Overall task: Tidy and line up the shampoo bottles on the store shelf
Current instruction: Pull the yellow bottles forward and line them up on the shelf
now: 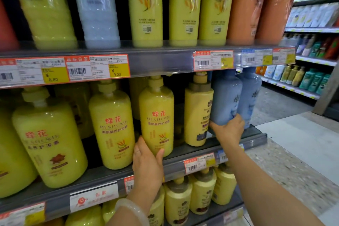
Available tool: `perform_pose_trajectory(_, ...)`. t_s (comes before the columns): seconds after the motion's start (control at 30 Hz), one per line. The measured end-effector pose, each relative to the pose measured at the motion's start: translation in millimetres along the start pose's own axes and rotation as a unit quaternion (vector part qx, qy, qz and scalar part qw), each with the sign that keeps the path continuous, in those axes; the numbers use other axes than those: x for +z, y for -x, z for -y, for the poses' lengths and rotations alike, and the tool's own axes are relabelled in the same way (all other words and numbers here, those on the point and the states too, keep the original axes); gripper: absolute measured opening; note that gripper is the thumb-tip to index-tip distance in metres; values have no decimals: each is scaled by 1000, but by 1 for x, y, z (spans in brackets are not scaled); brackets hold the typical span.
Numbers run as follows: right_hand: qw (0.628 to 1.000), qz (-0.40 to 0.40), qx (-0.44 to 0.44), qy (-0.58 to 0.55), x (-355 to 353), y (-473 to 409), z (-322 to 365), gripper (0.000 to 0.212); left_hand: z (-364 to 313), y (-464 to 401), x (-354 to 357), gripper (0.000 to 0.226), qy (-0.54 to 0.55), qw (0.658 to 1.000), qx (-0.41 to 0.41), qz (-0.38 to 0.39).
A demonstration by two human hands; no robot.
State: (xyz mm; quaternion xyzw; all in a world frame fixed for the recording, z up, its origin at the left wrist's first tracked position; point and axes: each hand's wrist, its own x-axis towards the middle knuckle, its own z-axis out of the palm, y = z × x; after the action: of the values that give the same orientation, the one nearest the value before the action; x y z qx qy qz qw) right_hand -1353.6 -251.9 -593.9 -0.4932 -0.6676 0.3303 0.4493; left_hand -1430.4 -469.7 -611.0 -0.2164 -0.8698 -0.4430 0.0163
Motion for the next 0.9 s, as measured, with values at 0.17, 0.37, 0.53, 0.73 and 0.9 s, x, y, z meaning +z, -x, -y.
perform_pose_trajectory(0.17, 1000, -4, -17, 24, -7, 6, 0, 97, -1, 1, -1, 73, -2, 1000, 4, 1)
perform_pose_trajectory(0.37, 982, -75, -172, -36, -15, 41, -2, 71, -2, 2, -1, 73, 3, 1000, 0, 1)
perform_pose_trajectory(0.53, 984, 94, -145, -49, 8, 72, 2, 89, -1, 2, 0, 73, 1, 1000, 3, 1)
perform_pose_trajectory(0.73, 986, 145, -79, -12, 23, 66, 12, 86, -1, 1, 1, 73, -3, 1000, 1, 1)
perform_pose_trajectory(0.9, 991, 105, -85, 13, 29, 68, 7, 87, -1, 0, 1, 73, -8, 1000, 0, 5)
